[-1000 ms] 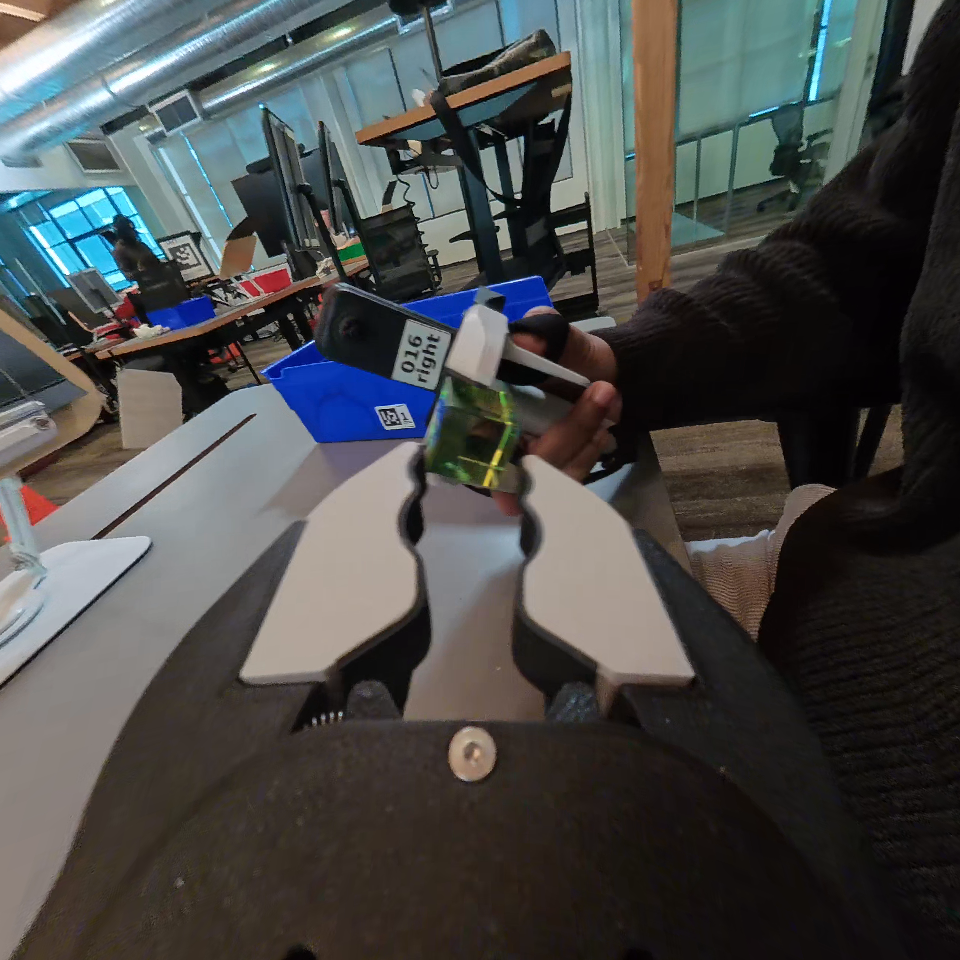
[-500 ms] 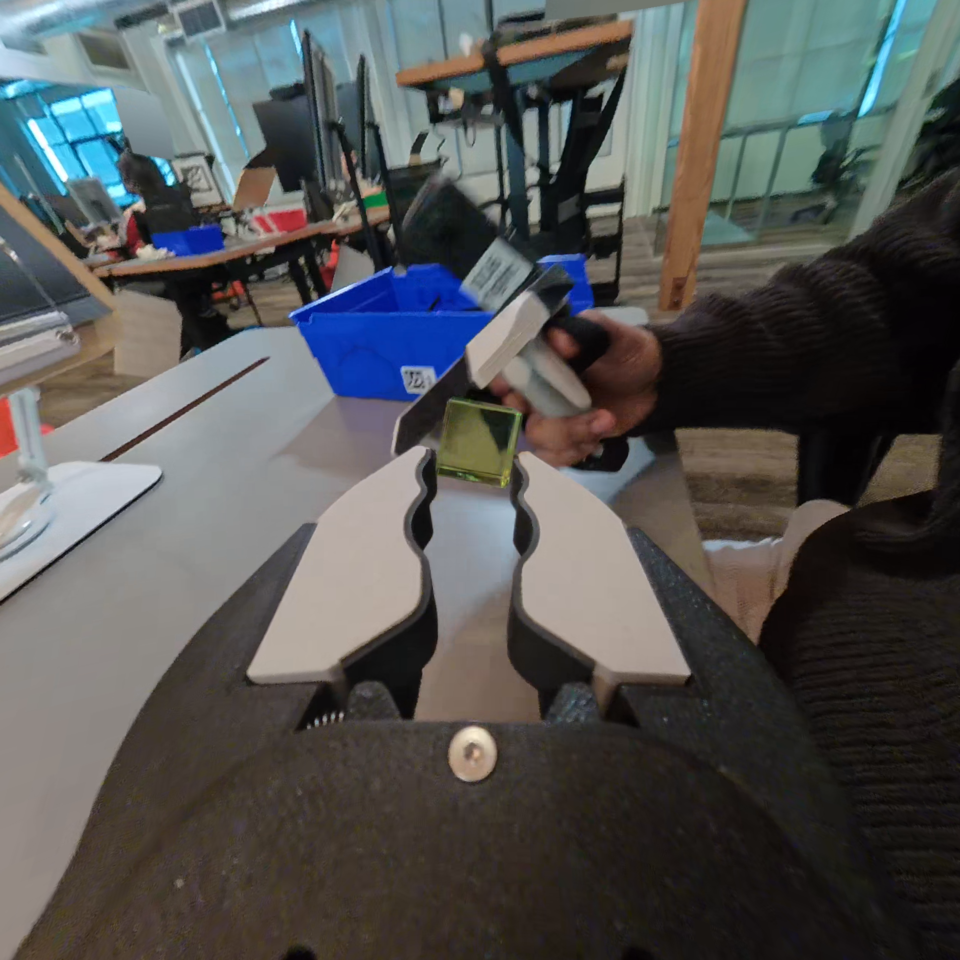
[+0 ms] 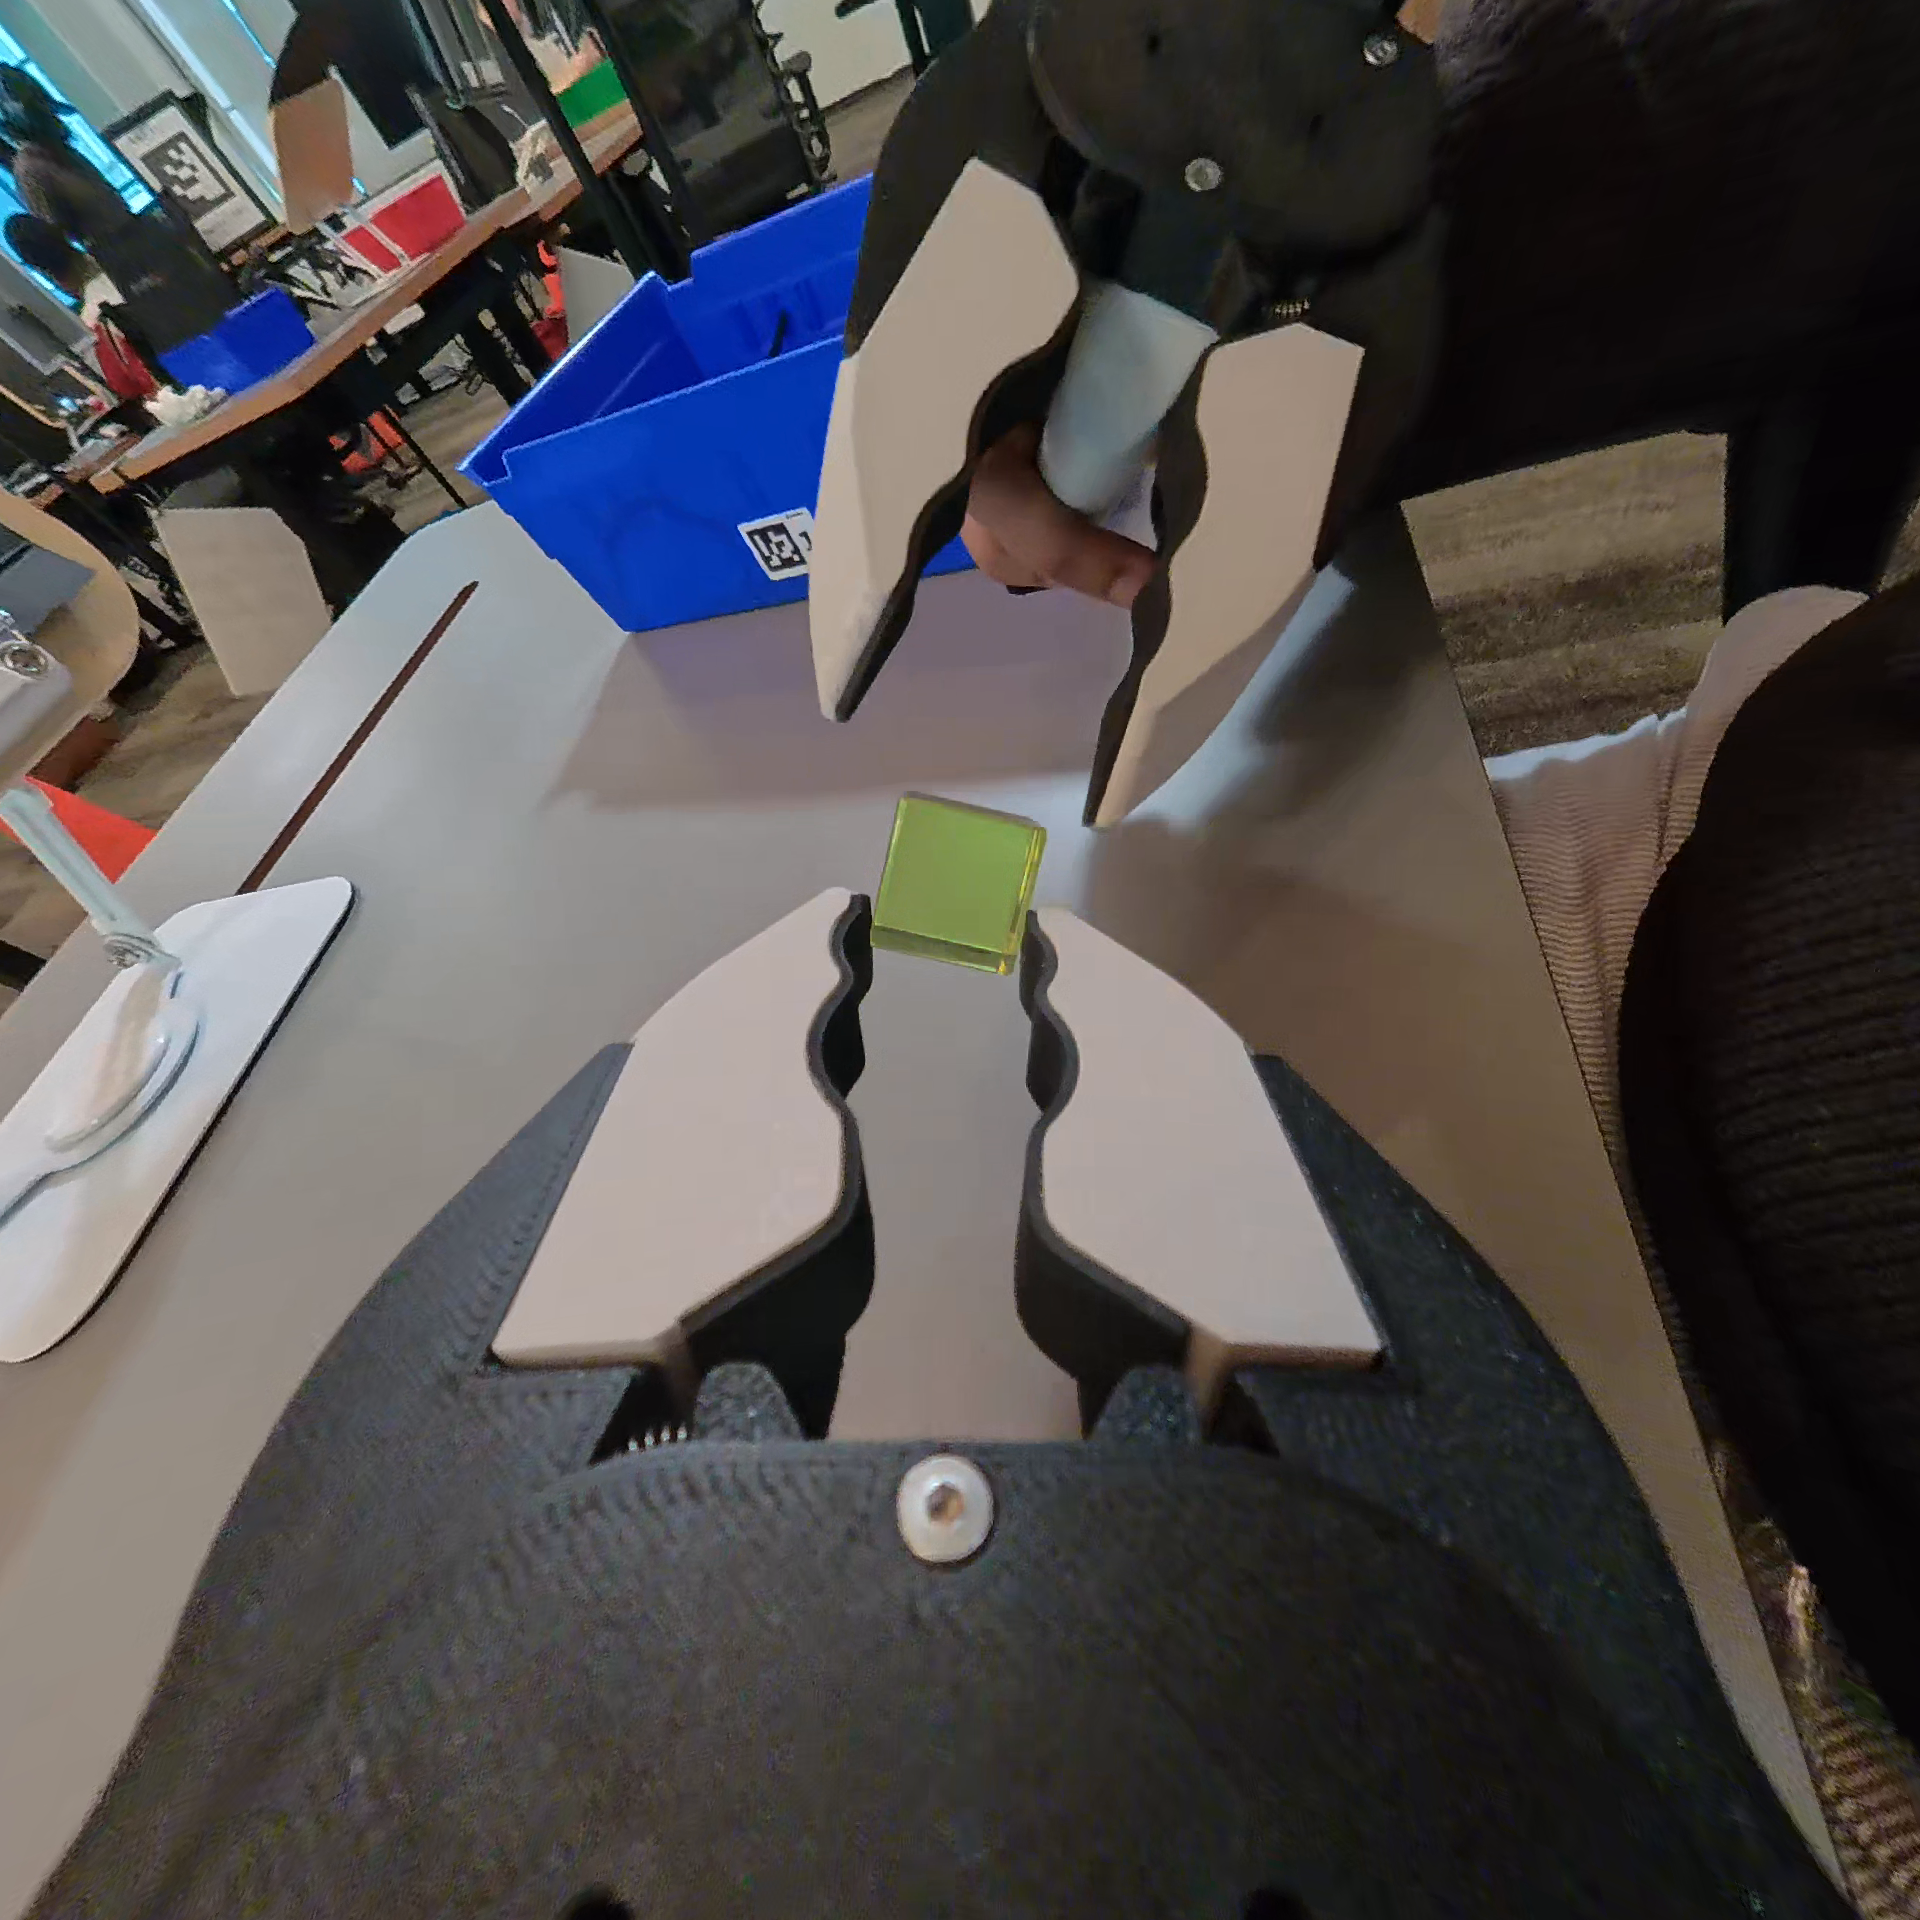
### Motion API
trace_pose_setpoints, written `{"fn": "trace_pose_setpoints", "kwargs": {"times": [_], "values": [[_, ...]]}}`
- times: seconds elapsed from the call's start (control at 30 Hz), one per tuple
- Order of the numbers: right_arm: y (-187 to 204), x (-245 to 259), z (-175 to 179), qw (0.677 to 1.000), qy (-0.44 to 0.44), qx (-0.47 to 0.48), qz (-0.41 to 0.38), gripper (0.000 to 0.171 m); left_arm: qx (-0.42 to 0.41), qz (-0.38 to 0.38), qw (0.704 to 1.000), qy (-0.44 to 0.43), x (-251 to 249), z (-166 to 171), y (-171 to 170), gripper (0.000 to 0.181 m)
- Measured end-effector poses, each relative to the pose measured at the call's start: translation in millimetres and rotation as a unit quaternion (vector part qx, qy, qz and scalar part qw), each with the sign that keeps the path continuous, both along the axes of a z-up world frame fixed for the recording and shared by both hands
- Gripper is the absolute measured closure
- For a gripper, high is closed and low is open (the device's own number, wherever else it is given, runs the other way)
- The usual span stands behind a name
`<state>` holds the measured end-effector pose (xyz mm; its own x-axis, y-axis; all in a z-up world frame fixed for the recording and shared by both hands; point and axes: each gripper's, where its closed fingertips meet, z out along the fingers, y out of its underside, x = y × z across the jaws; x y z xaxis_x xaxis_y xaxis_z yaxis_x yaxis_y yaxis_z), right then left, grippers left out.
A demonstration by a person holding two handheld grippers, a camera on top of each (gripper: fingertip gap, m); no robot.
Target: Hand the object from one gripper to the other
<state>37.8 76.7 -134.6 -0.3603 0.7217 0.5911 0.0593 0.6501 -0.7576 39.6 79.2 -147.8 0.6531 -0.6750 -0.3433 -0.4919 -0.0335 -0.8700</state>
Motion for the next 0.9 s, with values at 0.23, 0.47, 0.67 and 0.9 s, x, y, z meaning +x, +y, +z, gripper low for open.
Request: {"fn": "trace_pose_setpoints", "kwargs": {"times": [0.23, 0.47, 0.67, 0.9], "values": [[-7.4, 3.6, -9.1, 0.999, -0.015, -0.001, 0.03, 0.131, 0.009, -0.054, 0.998, -0.031, 12.2, 6.4, -11.0, 0.153], [-24.0, 11.9, 20.5, 0.992, 0.051, -0.068, 0.087, 0.143, -0.005, -0.119, 0.974, -0.195, 22.3, 35.1, -23.4, 0.152], [-31.9, 15.1, 30.4, 0.983, 0.055, -0.131, 0.112, 0.142, -0.027, -0.151, 0.948, -0.28, 29.5, 46.1, -29.1, 0.152], [-18.3, 10.7, 35.5, 0.985, 0.043, -0.155, 0.07, 0.143, -0.052, -0.108, 0.946, -0.301, 18.7, 39.1, -16.1, 0.129]]}}
